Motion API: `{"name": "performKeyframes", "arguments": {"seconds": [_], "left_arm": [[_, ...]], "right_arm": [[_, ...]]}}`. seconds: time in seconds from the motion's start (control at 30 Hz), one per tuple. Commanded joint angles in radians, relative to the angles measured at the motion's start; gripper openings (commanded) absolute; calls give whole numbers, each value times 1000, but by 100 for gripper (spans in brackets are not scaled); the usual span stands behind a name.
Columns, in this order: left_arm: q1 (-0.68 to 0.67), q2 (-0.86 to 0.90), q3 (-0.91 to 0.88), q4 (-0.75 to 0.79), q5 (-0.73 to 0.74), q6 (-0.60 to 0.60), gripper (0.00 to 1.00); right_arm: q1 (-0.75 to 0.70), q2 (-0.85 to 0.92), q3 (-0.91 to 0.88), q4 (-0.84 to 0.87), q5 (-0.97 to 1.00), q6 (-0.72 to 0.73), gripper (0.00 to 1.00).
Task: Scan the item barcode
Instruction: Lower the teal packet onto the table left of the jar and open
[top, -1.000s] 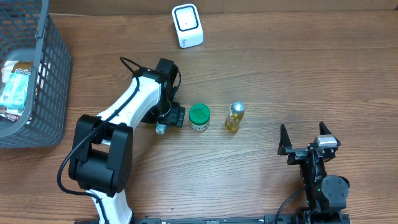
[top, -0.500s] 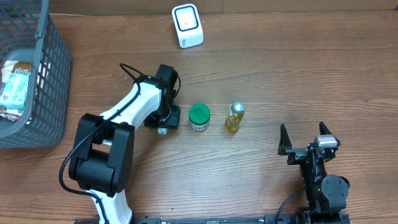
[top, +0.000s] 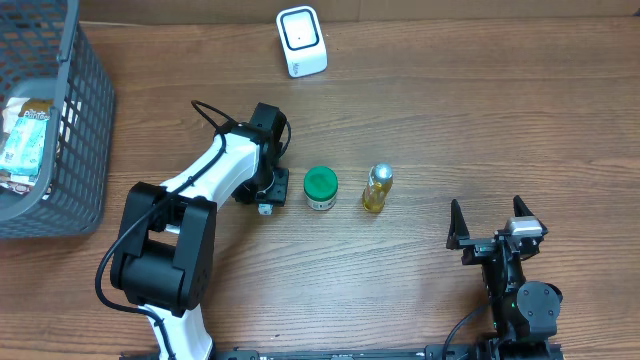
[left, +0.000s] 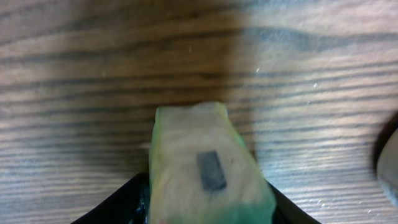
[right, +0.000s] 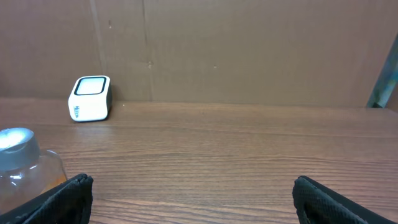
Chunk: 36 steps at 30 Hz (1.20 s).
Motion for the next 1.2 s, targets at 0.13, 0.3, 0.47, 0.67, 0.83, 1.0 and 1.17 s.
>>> {"name": "performKeyframes", "arguments": {"seconds": [0.13,0.3,0.47,0.67,0.83,1.0,1.17], "left_arm": [[-8,10,-3,55,-11,-18,27],[-8,10,-4,55,-3,-90,31],[-11,10,-4,58,77,-139,28],[-40,10,-4,73,93,-187,28],[-64,10,-4,76,90,-191,30],[-68,10,-4,77,64,-225,33],[-68,10,-4,80,68,-232,35]], "right_arm": [[0,-2,-11,5,-6,-1,100],[0,-2,-11,5,-6,-1,100],[0,-2,-11,5,-6,-1,100],[0,-2,-11,5,-6,-1,100],[0,-2,-11,5,-6,-1,100],[0,-2,-11,5,-6,-1,100],[0,-2,-11,5,-6,-1,100]]}}
